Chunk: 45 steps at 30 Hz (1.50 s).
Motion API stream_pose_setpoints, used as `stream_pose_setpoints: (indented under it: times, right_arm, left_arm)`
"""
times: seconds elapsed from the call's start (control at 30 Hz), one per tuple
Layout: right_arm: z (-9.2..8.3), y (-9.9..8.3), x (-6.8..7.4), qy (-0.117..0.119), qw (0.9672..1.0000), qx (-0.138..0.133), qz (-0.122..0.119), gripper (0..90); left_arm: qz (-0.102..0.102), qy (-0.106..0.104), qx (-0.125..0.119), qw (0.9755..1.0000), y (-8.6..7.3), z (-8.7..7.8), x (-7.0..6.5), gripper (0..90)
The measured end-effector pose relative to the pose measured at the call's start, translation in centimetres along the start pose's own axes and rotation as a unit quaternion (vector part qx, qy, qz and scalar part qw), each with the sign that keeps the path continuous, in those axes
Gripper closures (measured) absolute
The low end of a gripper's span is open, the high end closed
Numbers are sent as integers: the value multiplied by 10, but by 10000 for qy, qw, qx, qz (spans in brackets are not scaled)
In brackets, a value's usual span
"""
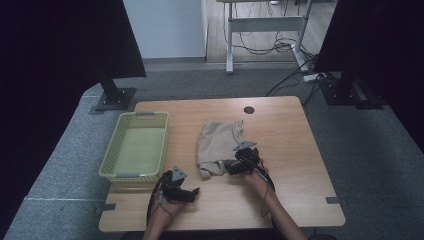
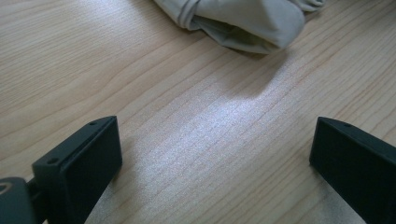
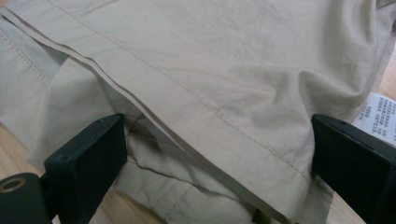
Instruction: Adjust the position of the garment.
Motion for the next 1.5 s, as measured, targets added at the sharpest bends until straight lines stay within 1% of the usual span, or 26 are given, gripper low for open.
stream_pose_setpoints:
  times: [0.23,0.4,0.57,0.6,0.63,0.7,0.93,1.17,1.43,1.5]
  right_arm:
    - [11,9,6,-25,10000,-63,23,50]
    - [12,10,6,-30,10000,-90,23,50]
    - [12,11,6,-19,10000,-39,19,49]
    - [12,12,6,12,10000,8,-16,50]
    - [11,12,5,37,10000,14,-35,49]
    - [10,12,4,86,9999,11,-148,46]
    - [-2,10,1,228,9996,-111,-120,42]
    - [-15,12,1,266,9993,-184,-192,45]
    - [-27,7,1,261,9989,-206,-325,55]
    - [-31,6,1,295,9988,-240,-309,55]
  left_arm:
    - [-4,6,2,10000,0,0,0,22]
    - [-6,8,1,10000,0,0,0,22]
    - [-13,17,2,10000,0,0,0,22]
    - [-14,16,2,10000,0,0,0,22]
    - [-14,16,2,10000,0,0,0,22]
    - [-13,19,5,10000,0,0,0,22]
    - [-26,32,3,10000,0,0,0,22]
    - [-35,40,3,10000,0,0,-1,22]
    - [-51,55,3,10000,0,0,-1,22]
    - [-51,55,3,10000,0,0,-1,22]
Point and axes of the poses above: each handheld gripper's, and its own axes: z roughly forward along the jaws, y roughly out of its top, x roughly to its left, the point moved 1 cm from there along z, roughly forward along the jaws, and after that the axes turned 3 degrees about z, right-handed, at the moved point
